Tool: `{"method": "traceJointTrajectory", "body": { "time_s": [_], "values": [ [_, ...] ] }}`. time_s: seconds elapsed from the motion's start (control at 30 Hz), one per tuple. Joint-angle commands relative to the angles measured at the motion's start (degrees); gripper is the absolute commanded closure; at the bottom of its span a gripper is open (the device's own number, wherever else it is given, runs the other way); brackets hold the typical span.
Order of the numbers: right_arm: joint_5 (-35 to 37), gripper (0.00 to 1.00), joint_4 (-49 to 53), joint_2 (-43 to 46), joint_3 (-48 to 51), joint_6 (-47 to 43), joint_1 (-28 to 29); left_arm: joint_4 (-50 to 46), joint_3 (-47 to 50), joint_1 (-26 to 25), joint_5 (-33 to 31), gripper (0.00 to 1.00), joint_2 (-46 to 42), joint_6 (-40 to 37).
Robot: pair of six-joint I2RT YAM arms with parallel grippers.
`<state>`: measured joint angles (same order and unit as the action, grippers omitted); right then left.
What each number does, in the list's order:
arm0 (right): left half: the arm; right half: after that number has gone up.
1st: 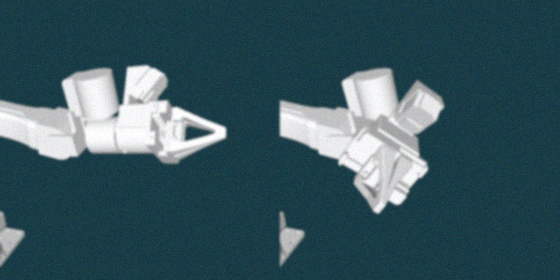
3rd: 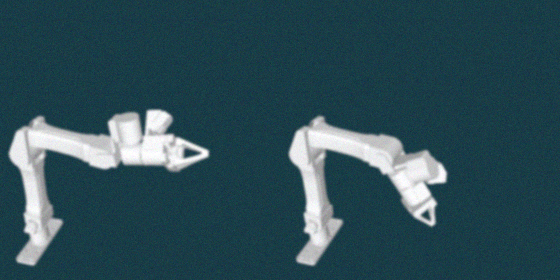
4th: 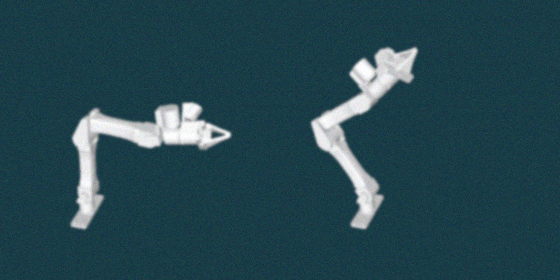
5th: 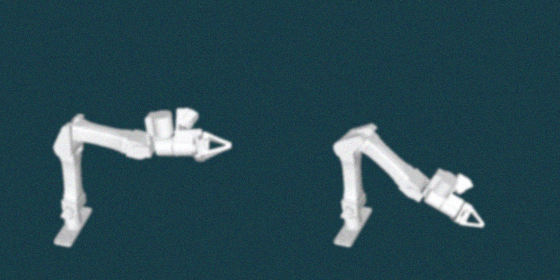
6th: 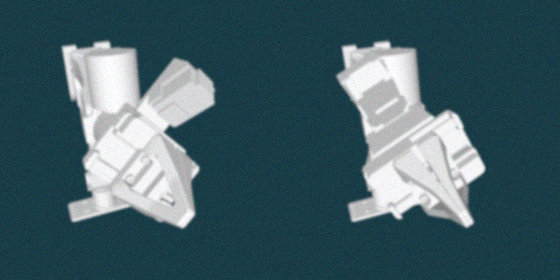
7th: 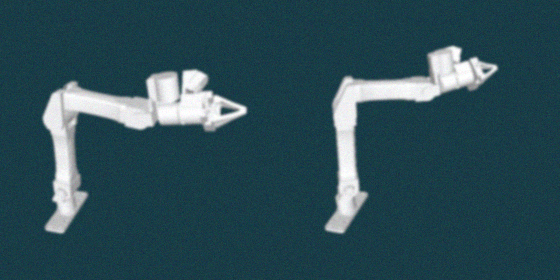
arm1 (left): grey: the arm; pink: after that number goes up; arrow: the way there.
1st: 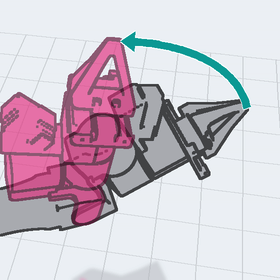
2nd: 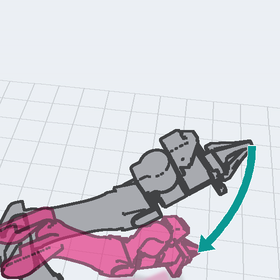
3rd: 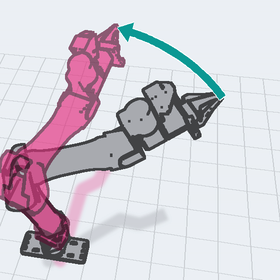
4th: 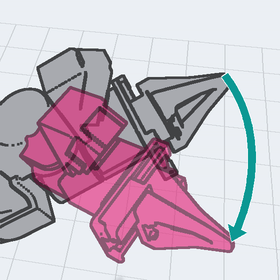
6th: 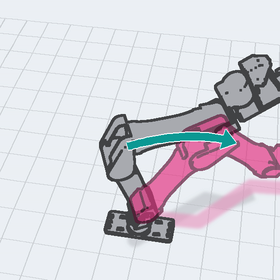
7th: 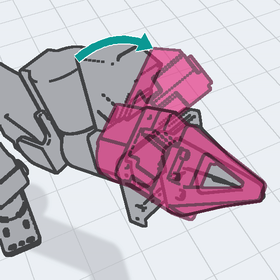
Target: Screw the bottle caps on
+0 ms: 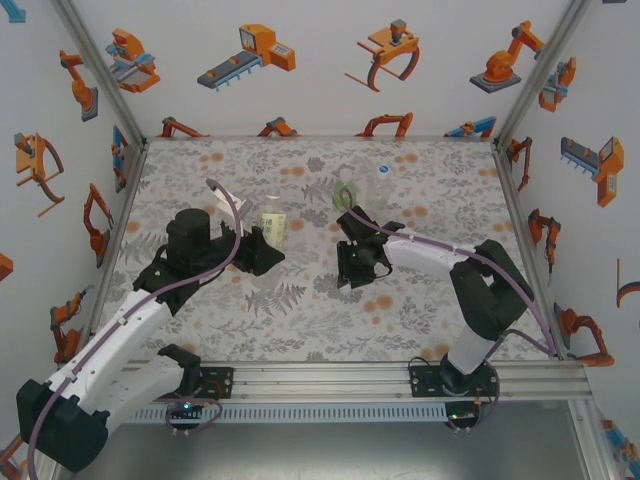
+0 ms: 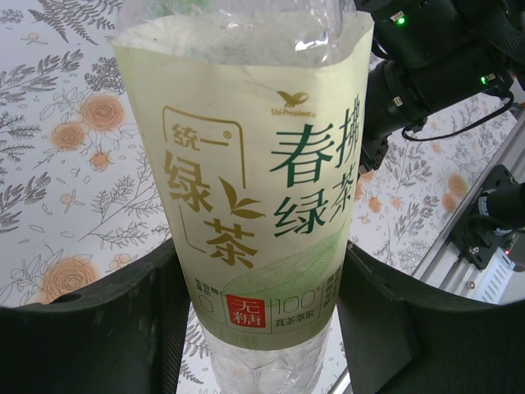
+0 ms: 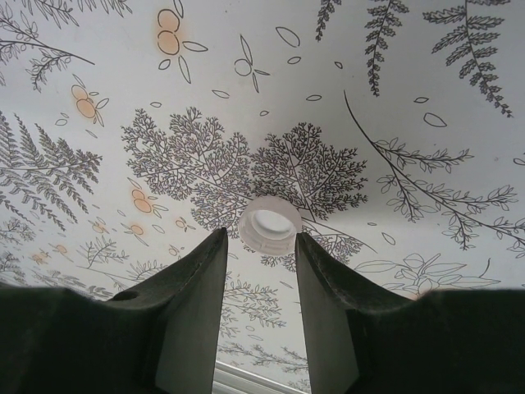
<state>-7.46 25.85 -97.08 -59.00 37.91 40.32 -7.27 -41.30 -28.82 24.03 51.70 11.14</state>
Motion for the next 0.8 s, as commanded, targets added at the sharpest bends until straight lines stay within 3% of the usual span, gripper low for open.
{"method": "traceJointTrajectory", "body": {
  "time_s": [0.0, 0.53, 0.77],
  "values": [
    [0.0, 0.6, -0.2, -1.2, -1.7, -0.2, 0.4, 0.9, -1.7, 0.2, 0.4, 1.0, -1.2, 0.3],
    [-0.9, 0.6, -2.4, -2.9, 0.0, 0.2, 0.4, 0.8, -1.6, 0.2, 0.2, 1.0, -1.2, 0.2],
    [-1.1, 0.73, -3.6, -2.8, 1.0, 1.1, 0.4, 0.4, -1.6, 0.2, 0.1, 1.0, -1.4, 0.1]
  ]
}}
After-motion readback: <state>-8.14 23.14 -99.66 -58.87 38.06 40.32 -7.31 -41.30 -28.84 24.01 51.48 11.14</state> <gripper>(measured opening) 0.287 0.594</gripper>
